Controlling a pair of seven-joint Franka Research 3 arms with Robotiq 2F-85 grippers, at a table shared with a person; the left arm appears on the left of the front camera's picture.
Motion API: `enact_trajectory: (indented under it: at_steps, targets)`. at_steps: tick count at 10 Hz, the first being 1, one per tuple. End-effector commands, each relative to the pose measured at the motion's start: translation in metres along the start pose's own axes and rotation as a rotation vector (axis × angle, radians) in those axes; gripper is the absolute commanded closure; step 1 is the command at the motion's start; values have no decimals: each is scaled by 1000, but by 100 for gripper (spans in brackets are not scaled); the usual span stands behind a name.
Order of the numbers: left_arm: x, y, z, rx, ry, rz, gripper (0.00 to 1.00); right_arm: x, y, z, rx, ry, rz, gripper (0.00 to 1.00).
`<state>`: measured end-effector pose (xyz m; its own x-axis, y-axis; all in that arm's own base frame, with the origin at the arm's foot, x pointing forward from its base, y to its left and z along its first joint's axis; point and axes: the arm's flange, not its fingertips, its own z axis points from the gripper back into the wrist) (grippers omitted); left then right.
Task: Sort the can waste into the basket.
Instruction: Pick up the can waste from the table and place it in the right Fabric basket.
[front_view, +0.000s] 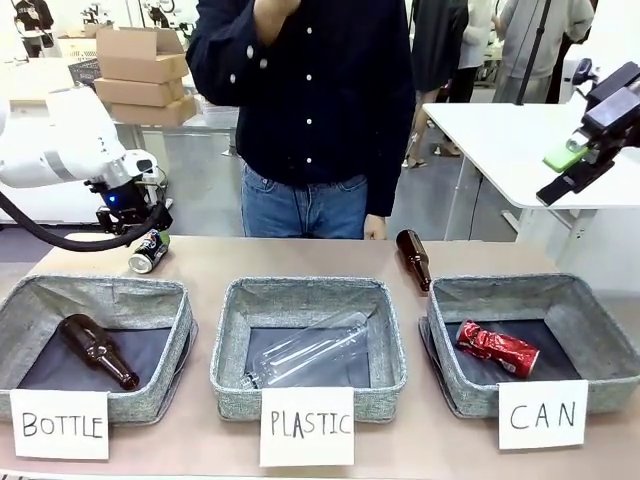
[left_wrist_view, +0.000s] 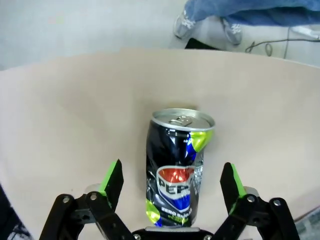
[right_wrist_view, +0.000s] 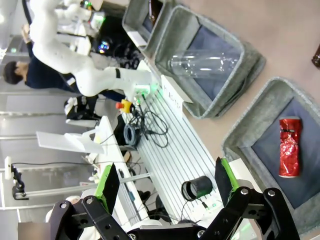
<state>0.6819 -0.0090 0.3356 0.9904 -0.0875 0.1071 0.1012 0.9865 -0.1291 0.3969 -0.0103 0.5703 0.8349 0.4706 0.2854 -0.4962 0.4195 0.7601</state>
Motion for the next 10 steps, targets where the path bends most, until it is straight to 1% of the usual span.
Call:
enact_trajectory:
  at_steps: [1, 4, 5, 6, 7, 8, 10]
  targets:
    - [11, 0, -5, -3, 63, -37, 0, -2, -1, 2, -8, 6, 27, 0]
    - [13, -1, -13, 9, 94, -39, 0, -2, -1, 2, -8, 6, 27, 0]
    - [14, -2, -15, 8, 113, -54, 26, -2, -1, 2, -8, 6, 27, 0]
    - [13, -4, -17, 2, 119, -64, 59, -2, -1, 2, -8, 6, 27, 0]
    - [12, -9, -18, -3, 120, -69, 85, -2, -1, 2, -8, 6, 27, 0]
    - [12, -10, -20, -18, 137, -82, 100, -2, -1, 2, -8, 6, 27, 0]
    - [11, -12, -22, -13, 147, -87, 100, -2, -1, 2, -8, 6, 27, 0]
